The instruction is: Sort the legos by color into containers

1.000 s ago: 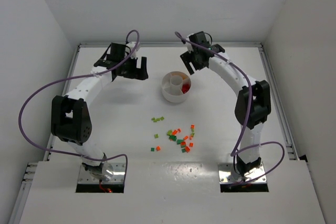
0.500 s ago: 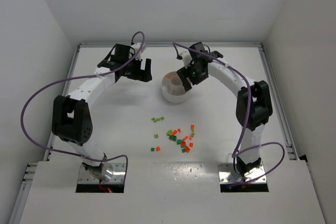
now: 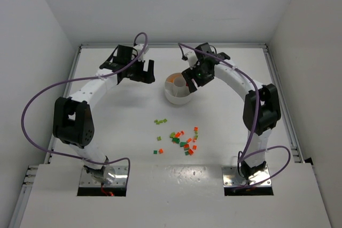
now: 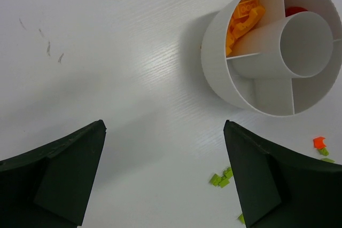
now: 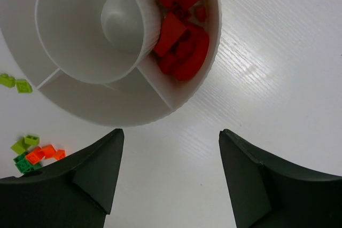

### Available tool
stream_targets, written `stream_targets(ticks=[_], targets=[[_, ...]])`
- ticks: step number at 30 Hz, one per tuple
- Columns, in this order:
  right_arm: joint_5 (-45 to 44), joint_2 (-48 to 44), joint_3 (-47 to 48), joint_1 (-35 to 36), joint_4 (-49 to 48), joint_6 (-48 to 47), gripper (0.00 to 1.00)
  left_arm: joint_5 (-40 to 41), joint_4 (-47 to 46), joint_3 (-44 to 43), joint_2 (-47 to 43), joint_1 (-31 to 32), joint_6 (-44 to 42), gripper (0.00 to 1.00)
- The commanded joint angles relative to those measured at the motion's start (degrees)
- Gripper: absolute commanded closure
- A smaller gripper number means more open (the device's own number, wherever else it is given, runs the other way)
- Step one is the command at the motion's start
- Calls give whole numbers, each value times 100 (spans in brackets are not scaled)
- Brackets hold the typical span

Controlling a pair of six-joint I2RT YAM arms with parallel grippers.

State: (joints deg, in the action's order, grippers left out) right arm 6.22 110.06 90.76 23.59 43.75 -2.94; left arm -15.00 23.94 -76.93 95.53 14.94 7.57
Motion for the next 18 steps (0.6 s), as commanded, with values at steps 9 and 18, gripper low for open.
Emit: stream_targets(ticks=[9, 18], targets=[[247, -195, 118, -74, -95, 128, 29, 15, -373, 589, -490, 97, -343, 1], [-771, -1749, -1938, -145, -207, -1049, 32, -37, -418, 1926, -1748, 281, -1741, 0]])
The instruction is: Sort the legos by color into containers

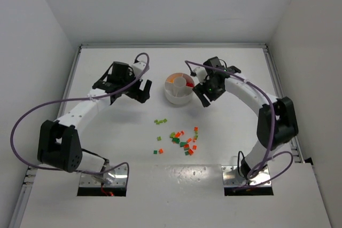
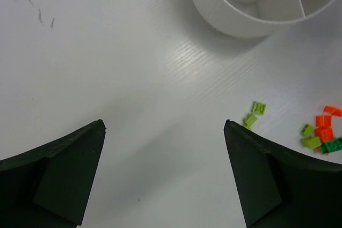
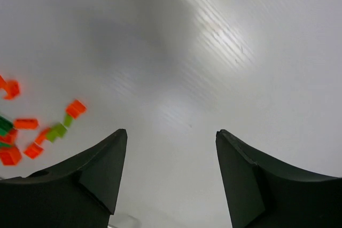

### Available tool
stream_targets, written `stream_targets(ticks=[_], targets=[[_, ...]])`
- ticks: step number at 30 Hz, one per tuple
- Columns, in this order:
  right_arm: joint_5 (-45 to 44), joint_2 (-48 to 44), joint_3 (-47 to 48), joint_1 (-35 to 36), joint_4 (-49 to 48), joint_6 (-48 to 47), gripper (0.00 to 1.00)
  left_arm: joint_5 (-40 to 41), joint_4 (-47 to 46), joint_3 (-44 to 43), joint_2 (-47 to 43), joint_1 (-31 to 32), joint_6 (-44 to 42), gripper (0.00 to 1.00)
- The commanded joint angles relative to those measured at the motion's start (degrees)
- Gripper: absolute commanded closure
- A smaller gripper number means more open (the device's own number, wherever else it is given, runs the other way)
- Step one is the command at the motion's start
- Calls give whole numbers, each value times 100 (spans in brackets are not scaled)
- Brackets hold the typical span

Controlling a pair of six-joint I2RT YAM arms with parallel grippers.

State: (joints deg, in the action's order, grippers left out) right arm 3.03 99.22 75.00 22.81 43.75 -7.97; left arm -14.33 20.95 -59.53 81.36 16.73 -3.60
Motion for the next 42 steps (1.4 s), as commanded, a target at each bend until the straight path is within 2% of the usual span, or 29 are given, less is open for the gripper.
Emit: stream_targets(ticks=[1, 2, 4, 8, 10, 13, 14, 18, 24, 29, 42], targets=[[-522, -902, -520, -127, -348, -661, 32, -105, -22, 187, -392, 102, -721, 0], [-679, -1383, -809, -127, -654, -828, 32, -175, 240, 187, -393, 198, -930, 0], [-733, -1685, -969, -127, -780, -882, 28, -359, 715, 108, -174, 409, -1387, 0], [-821, -1503, -768, -180, -447, -488, 10, -360, 1008, 107, 37, 866, -1889, 0], [-630, -1353, -715, -241, -384, -346, 8, -186, 1139, 108, 178, 1251, -2093, 0], [-462, -1300, -715, -373, -437, -171, 9, 324, 1139, 108, 555, 1779, -1910, 3], [-322, -1248, -593, -434, -437, -109, 13, 612, 1139, 47, 661, 1868, -1830, 6], [13, -940, -206, -505, -217, -109, 16, 975, 1087, -67, 1083, 2193, -1355, 25], [206, -729, 233, -620, -50, -161, 17, 1555, 1087, -68, 1566, 2510, -582, 28], [207, -562, 357, -672, 11, -161, 17, 1679, 981, -182, 1786, 2510, -458, 30], [260, -562, 410, -672, 11, -214, 21, 1169, 744, -348, 2068, 2458, -703, 48]])
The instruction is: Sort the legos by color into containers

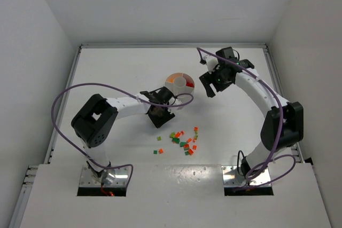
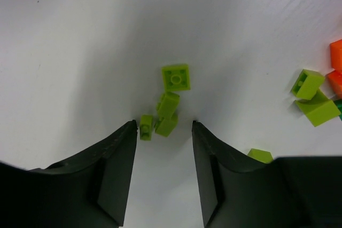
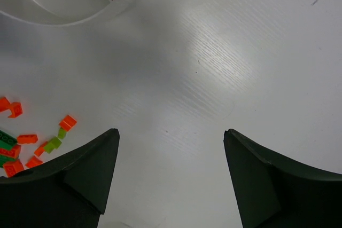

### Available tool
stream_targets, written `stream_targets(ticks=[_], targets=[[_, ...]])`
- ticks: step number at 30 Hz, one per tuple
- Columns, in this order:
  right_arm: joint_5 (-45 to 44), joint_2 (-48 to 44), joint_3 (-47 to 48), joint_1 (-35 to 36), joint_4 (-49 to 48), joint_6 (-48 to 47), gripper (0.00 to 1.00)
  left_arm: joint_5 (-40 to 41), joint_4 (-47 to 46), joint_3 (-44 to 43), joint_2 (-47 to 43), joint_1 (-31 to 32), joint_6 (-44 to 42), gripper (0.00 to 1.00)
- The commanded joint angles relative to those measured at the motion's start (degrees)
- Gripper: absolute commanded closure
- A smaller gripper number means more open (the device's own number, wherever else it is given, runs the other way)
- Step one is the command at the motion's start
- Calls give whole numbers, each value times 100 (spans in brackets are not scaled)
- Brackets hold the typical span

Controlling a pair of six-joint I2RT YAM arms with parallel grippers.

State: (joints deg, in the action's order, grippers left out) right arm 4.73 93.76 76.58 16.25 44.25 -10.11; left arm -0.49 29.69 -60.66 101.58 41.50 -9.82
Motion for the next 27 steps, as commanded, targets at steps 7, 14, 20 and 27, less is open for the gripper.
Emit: stream_targets(ticks=[7, 14, 20, 27], targets=[[37, -15, 253, -17, -39, 0, 23, -390, -78, -288, 292, -124, -134, 57], [37, -15, 253, -17, -39, -53, 24, -495, -25, -235, 345, -299, -134, 60], [37, -15, 253, -17, -39, -53, 26, -496, 37, -121, 292, -353, -239, 60], [-16, 38, 253, -17, -39, -53, 26, -609, 89, -16, 292, -353, -239, 74]])
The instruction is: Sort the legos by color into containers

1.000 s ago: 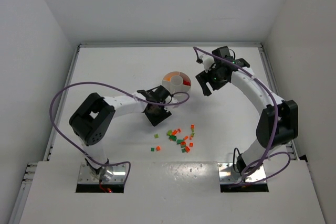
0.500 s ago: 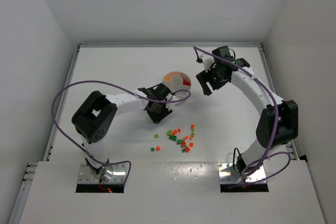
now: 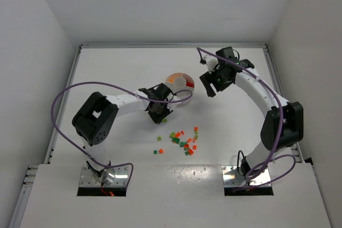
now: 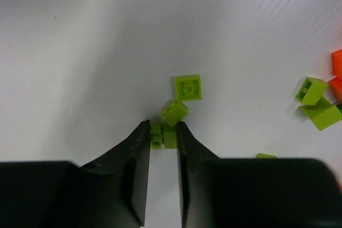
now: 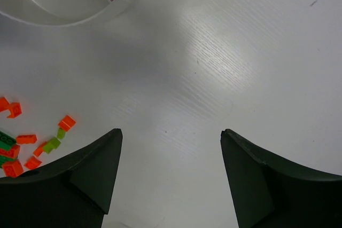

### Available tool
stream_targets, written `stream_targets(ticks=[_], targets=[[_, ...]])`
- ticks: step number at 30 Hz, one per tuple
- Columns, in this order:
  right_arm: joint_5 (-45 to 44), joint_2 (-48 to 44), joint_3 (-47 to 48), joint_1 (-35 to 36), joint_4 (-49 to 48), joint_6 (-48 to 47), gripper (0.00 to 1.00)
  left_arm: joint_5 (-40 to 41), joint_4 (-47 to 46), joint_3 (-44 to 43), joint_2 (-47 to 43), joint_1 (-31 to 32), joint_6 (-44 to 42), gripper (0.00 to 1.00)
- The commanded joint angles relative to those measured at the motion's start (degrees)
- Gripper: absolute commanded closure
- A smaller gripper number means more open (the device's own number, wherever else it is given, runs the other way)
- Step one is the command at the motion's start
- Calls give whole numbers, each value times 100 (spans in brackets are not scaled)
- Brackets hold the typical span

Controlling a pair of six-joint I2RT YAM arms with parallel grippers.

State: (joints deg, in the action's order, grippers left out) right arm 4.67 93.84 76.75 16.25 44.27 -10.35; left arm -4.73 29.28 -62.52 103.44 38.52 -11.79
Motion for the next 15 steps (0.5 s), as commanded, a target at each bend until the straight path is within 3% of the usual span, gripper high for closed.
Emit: stream_targets(ticks=[1, 15], targets=[[-10, 29, 235, -17, -41, -81, 26, -186, 131, 170, 45, -55, -103, 78], [-62, 29, 235, -17, -41, -81, 26, -1267, 131, -137, -1378, -108, -105, 91]])
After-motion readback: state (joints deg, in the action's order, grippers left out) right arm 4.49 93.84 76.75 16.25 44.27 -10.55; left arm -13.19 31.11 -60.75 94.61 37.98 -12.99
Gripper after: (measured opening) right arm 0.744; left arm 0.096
